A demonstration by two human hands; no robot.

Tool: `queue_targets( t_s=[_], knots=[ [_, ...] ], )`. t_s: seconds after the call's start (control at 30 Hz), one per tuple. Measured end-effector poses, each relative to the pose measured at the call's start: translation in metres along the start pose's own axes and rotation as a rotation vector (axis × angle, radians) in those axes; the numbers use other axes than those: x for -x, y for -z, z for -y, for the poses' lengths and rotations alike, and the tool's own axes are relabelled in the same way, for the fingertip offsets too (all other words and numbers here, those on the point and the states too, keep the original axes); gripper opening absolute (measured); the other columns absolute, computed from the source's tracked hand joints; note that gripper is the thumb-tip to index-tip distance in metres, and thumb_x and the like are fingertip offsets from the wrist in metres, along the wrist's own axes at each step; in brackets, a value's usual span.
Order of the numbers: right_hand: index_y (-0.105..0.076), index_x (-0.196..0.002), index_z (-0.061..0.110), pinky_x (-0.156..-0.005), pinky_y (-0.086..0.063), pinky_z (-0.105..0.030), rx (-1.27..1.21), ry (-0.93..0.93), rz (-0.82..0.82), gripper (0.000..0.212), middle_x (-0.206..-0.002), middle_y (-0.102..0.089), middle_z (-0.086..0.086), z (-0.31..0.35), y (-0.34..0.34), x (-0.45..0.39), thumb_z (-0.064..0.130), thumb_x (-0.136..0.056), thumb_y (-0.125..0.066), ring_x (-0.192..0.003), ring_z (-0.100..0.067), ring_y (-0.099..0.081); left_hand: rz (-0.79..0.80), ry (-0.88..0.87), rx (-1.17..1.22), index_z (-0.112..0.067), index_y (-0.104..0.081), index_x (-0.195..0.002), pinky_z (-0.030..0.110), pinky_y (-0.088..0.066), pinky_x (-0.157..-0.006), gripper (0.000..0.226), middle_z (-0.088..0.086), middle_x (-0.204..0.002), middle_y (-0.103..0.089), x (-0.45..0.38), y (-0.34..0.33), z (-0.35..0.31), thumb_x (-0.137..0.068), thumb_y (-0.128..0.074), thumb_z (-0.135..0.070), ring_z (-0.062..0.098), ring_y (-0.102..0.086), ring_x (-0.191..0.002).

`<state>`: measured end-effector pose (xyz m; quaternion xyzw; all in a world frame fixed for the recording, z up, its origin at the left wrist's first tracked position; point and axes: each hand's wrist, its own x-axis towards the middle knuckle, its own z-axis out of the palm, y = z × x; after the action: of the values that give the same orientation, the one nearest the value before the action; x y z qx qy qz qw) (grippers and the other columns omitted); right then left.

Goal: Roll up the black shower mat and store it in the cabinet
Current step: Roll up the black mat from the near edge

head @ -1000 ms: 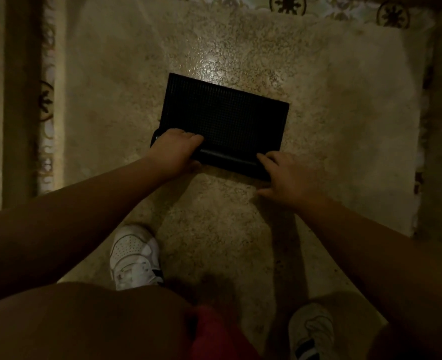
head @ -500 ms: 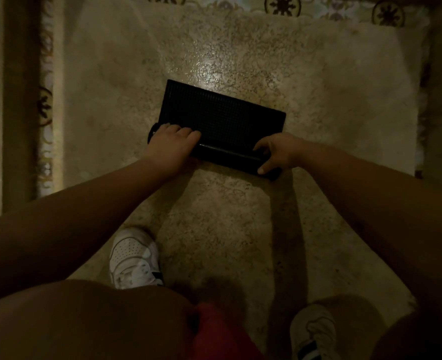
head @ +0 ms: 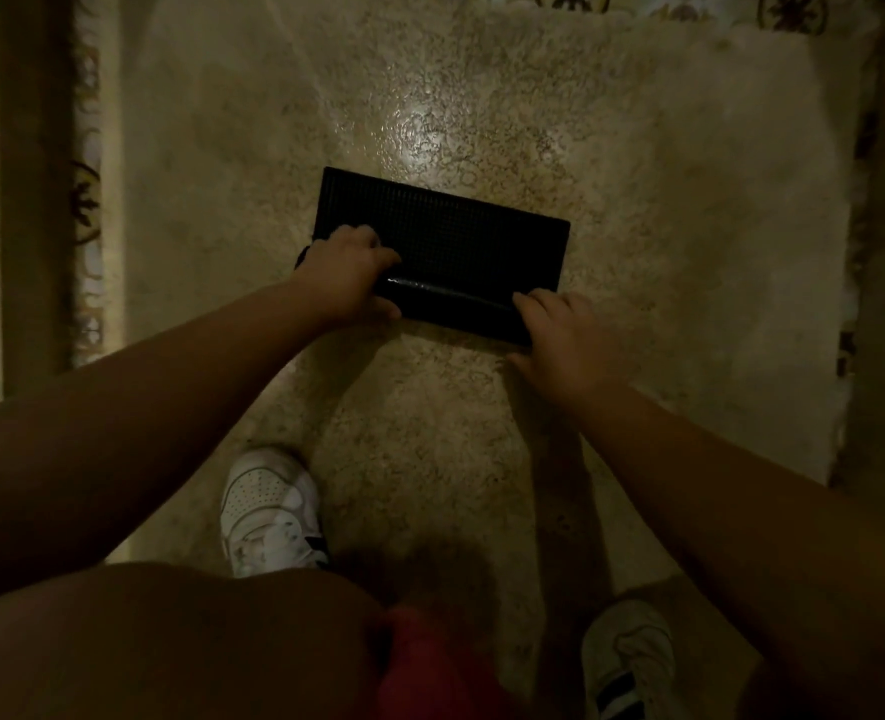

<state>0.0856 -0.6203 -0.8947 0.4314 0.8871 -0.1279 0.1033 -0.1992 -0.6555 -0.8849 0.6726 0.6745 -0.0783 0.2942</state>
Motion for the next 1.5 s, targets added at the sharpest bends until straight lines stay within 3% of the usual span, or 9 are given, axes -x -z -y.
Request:
queue_targets(
  t_s=[0.2, 0.4, 0.53, 0.63, 0.83, 1.07, 1.23, 1.33, 1.5],
  knots=[
    [-0.059, -0.124, 0.021, -0.08, -0.044, -0.037, -0.216, -0.069, 0.085, 0.056, -0.116, -0.064, -0.006, -0.012, 0.012, -0.024, 0.043, -0.075, -0.074, -0.104, -0.028, -0.055, -0.286, -0.179, -0.269, -0.011, -0.043, -0.139, 0.056, -0.039, -0.092, 0.079, 0.023, -0.131, -0.049, 0.022, -0.027, 0.008, -0.075, -0.069, -0.049, 0.043, -0.047, -0.113],
    [-0.052, -0.135, 0.021, -0.087, -0.039, -0.028, -0.391, -0.165, 0.353, 0.071, -0.135, -0.055, -0.007, -0.031, 0.027, -0.058, 0.044, -0.073, -0.078, -0.118, -0.025, -0.052, -0.209, -0.129, -0.352, -0.01, -0.045, -0.135, 0.056, -0.041, -0.092, 0.071, 0.017, -0.122, -0.055, 0.002, -0.005, -0.002, -0.078, -0.07, -0.045, 0.041, -0.052, -0.107],
    [-0.037, -0.143, 0.015, -0.09, -0.04, -0.036, -0.095, -0.006, 0.232, 0.086, -0.133, -0.042, -0.011, -0.024, 0.018, -0.04, 0.05, -0.073, -0.074, -0.117, -0.028, -0.043, -0.176, -0.139, -0.303, -0.009, -0.044, -0.136, 0.053, -0.042, -0.091, 0.072, 0.018, -0.12, -0.057, 0.0, -0.003, -0.001, -0.081, -0.065, -0.05, 0.042, -0.053, -0.104],
    [-0.039, -0.138, 0.013, -0.081, -0.046, -0.038, -0.067, -0.019, 0.141, 0.072, -0.12, -0.05, -0.013, -0.015, 0.005, -0.03, 0.017, -0.073, -0.071, -0.106, -0.029, -0.048, -0.158, -0.136, -0.283, -0.008, -0.043, -0.138, 0.053, -0.04, -0.095, 0.075, 0.019, -0.123, -0.057, -0.001, -0.004, 0.003, -0.08, -0.064, -0.052, 0.042, -0.053, -0.108],
    [-0.047, -0.111, 0.015, -0.059, -0.036, -0.029, -0.183, -0.04, 0.24, 0.058, -0.1, -0.064, -0.013, -0.033, 0.022, -0.048, 0.032, -0.067, -0.081, -0.079, -0.025, -0.058, -0.182, -0.119, -0.244, -0.008, -0.046, -0.133, 0.053, -0.039, -0.095, 0.071, 0.019, -0.125, -0.057, -0.001, -0.005, 0.0, -0.08, -0.065, -0.05, 0.043, -0.052, -0.106],
    [-0.054, -0.123, 0.017, -0.073, -0.043, -0.031, -0.294, -0.073, 0.472, 0.069, -0.119, -0.059, -0.011, -0.035, 0.034, -0.06, 0.03, -0.064, -0.087, -0.104, -0.028, -0.056, -0.193, -0.08, -0.212, -0.008, -0.049, -0.129, 0.051, -0.041, -0.089, 0.071, 0.019, -0.119, -0.055, 0.02, -0.025, -0.001, -0.073, -0.075, -0.043, 0.039, -0.051, -0.104],
    [-0.043, -0.14, 0.016, -0.1, -0.035, -0.045, -0.156, 0.022, 0.268, 0.084, -0.137, -0.043, -0.016, -0.037, 0.03, -0.041, 0.046, -0.07, -0.079, -0.124, -0.036, -0.036, -0.22, -0.084, -0.076, -0.003, -0.054, -0.112, 0.043, -0.047, -0.073, 0.068, 0.019, -0.101, -0.064, 0.012, -0.017, 0.01, -0.067, -0.079, -0.047, 0.038, -0.059, -0.087],
    [-0.038, -0.137, 0.014, -0.089, -0.045, -0.045, -0.139, -0.059, 0.101, 0.089, -0.126, -0.053, -0.016, -0.03, 0.021, -0.026, 0.039, -0.065, -0.084, -0.113, -0.034, -0.049, -0.184, -0.065, 0.015, -0.009, -0.052, -0.106, 0.037, -0.044, -0.068, 0.065, 0.015, -0.099, -0.065, 0.003, -0.01, 0.014, -0.064, -0.081, -0.049, 0.034, -0.06, -0.086],
    [-0.052, -0.101, 0.016, -0.058, -0.047, -0.034, 0.024, 0.0, 0.087, 0.045, -0.088, -0.06, -0.009, -0.027, 0.032, -0.041, 0.028, -0.068, -0.079, -0.075, -0.026, -0.056, -0.066, -0.024, 0.151, -0.012, -0.053, -0.111, 0.032, -0.042, -0.069, 0.066, 0.014, -0.104, -0.066, -0.008, 0.002, 0.017, -0.063, -0.085, -0.044, 0.032, -0.061, -0.091]
  ],
)
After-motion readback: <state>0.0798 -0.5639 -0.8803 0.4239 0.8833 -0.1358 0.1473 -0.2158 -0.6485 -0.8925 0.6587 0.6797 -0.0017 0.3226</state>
